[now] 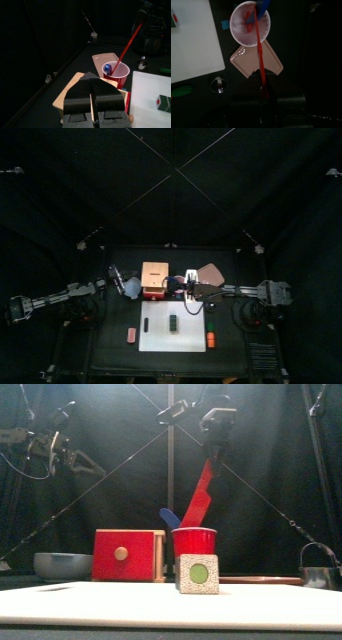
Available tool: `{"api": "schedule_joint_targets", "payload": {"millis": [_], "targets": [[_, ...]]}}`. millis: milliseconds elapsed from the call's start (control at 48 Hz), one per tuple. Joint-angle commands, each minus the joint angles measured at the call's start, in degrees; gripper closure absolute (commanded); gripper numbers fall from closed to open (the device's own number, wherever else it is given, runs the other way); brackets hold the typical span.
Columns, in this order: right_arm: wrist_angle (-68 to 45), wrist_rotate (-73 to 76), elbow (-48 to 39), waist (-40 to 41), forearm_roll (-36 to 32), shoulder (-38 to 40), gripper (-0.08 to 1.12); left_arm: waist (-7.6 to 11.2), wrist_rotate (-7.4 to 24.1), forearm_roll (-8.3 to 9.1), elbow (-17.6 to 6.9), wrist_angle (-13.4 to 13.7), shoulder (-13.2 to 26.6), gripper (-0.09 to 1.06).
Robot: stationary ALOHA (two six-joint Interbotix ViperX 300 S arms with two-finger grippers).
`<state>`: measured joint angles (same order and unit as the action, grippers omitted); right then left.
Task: Place sushi on board then cut the sushi with the knife then place the pieces on the plate
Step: Grasp knife edge with left hand
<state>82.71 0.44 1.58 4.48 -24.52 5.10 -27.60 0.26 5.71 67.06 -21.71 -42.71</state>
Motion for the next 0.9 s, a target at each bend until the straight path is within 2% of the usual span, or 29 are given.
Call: {"api": "schedule_joint_targets", "payload": {"millis": [21, 250, 625, 792, 896], "targets": [[-1.7, 0.5, -0.7, 0.2, -0.1, 5.1, 0.67, -0.26, 0.1, -0.09, -1.2, -0.5, -0.1, 0.88], [-14.0, 4.1, -9.7, 1.0, 6.7, 11.9, 0.67, -0.09, 0.1, -0.09, -2.3, -0.5, -0.1, 0.88], [-44.5, 5.5, -33.7, 4.9, 18.3, 25.3, 0.67, 0.79, 0.1, 0.09, -3.7, -0.4, 0.0, 0.88], [-56.9, 5.2, -42.5, 6.2, 21.5, 29.9, 0.67, 2.9, 0.1, 0.09, -4.3, -0.4, 0.4, 0.88], [-63.2, 5.4, -46.2, 6.2, 22.9, 30.5, 0.67, 5.98, 0.1, 0.62, -5.1, -0.4, 1.1, 0.88]]}}
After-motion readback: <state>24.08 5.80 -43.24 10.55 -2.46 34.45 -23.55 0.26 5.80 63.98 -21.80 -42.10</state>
